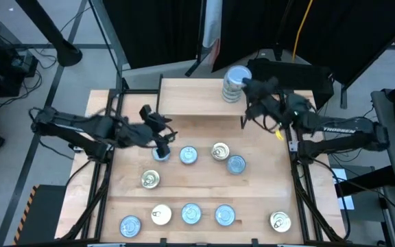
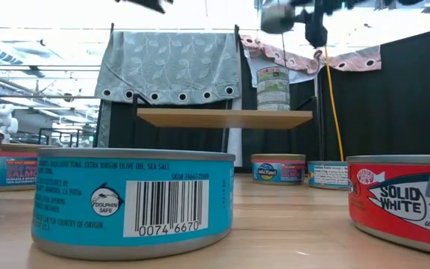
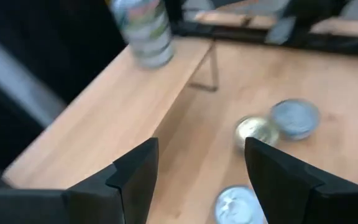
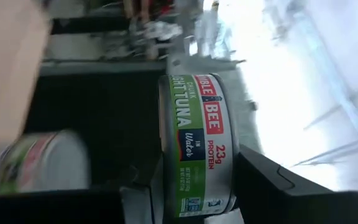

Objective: Stack canned seafood by type on shelf
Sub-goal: Stack the green tuna can on top of the other green tuna cans on the shelf

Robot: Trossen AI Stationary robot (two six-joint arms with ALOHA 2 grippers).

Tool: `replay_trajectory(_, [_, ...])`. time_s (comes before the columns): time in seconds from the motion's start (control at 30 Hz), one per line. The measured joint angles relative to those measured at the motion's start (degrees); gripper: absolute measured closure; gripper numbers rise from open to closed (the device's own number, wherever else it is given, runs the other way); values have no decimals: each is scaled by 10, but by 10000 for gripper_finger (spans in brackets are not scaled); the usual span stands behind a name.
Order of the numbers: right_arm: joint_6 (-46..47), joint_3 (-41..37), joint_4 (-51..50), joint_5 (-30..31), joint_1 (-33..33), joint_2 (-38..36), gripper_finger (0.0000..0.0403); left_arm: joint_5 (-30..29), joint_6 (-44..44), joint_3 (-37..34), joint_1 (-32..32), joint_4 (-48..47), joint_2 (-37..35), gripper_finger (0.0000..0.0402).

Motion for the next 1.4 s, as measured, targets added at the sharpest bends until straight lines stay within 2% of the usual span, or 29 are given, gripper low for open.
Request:
replay_trajectory(0.17, [-10, 0, -33, -57, -79, 31, 268, -31, -30, -65, 4, 51, -1, 164])
replay_trajectory(0.33, [-39, 0, -21, -74, -118, 66, 268, -31, -28, -70, 5, 81, -1, 164])
replay_trajectory(0.67, [8, 0, -29, -75, -138, 79, 267, -22, -26, -70, 5, 87, -1, 164])
replay_trajectory(0.9, [25, 0, -77, -76, -151, 78, 267, -20, -27, -70, 5, 87, -1, 164])
replay_trajectory(1.2, [46, 0, -78, -105, -151, 77, 266, -20, -27, -70, 5, 87, -1, 164])
replay_trajectory(1.4, [51, 0, -85, -108, -151, 77, 233, -20, -26, -70, 5, 86, -1, 164])
